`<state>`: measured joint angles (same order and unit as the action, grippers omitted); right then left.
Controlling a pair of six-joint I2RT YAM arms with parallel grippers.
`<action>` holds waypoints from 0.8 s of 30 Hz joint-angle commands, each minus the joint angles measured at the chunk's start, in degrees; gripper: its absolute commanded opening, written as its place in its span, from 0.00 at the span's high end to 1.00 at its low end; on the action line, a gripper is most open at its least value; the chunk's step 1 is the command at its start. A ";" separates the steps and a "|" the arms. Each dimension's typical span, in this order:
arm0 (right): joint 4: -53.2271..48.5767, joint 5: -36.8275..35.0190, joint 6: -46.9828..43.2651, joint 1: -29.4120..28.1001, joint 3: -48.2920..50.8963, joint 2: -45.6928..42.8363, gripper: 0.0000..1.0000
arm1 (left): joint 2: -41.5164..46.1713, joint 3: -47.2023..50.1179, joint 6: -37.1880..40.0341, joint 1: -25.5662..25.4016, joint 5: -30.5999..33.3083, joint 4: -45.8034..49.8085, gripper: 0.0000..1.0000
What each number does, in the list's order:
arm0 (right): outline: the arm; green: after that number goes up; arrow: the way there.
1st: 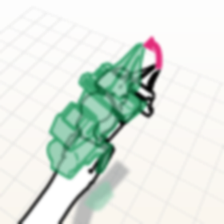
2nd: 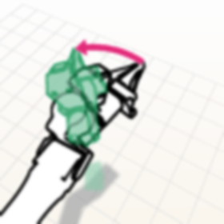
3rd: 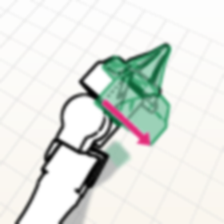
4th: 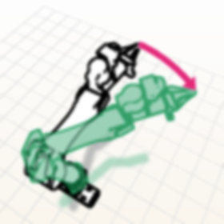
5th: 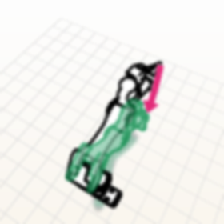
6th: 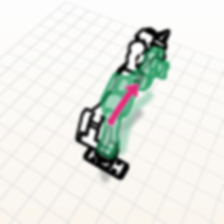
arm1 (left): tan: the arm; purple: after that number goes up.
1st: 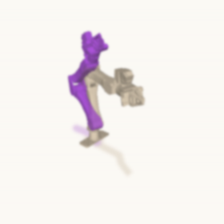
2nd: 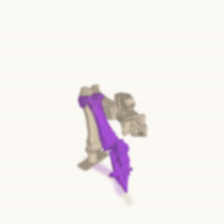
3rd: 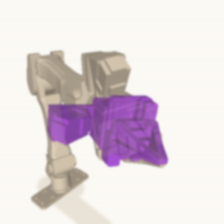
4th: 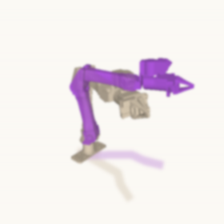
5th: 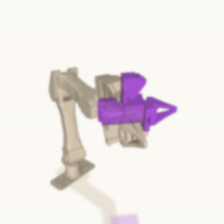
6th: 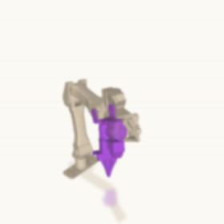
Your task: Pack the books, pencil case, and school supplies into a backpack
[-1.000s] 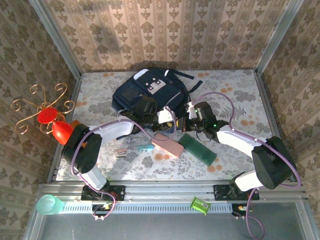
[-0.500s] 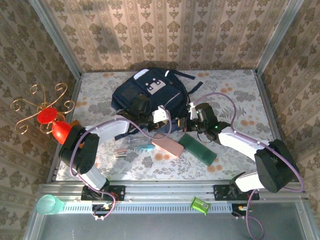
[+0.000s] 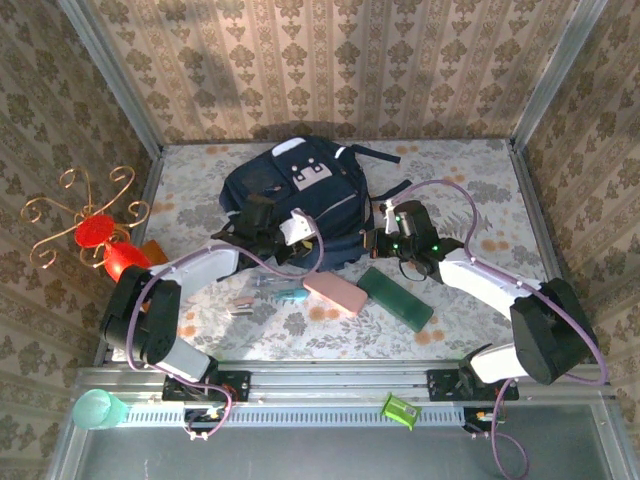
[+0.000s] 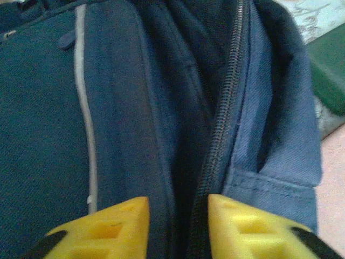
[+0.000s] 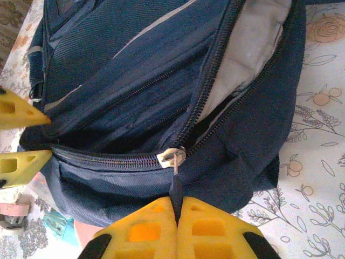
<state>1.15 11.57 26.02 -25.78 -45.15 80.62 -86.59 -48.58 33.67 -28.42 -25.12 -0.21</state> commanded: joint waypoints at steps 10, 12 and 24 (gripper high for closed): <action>7.97 6.71 1.04 -2.26 -1.17 -0.04 1.00 | -3.44 -7.64 -10.86 -9.13 -0.77 -0.40 0.40; 7.93 6.80 1.15 -2.34 -1.17 -0.35 1.00 | -6.08 -10.59 -10.04 -10.19 -0.47 1.77 0.41; 7.04 3.50 0.45 -2.26 -0.36 -2.65 1.00 | -14.02 -18.02 -5.10 -10.78 -1.14 8.94 0.67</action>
<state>5.82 15.51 26.98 -27.64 -45.15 80.71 -99.79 -64.49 26.22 -39.35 -25.74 4.95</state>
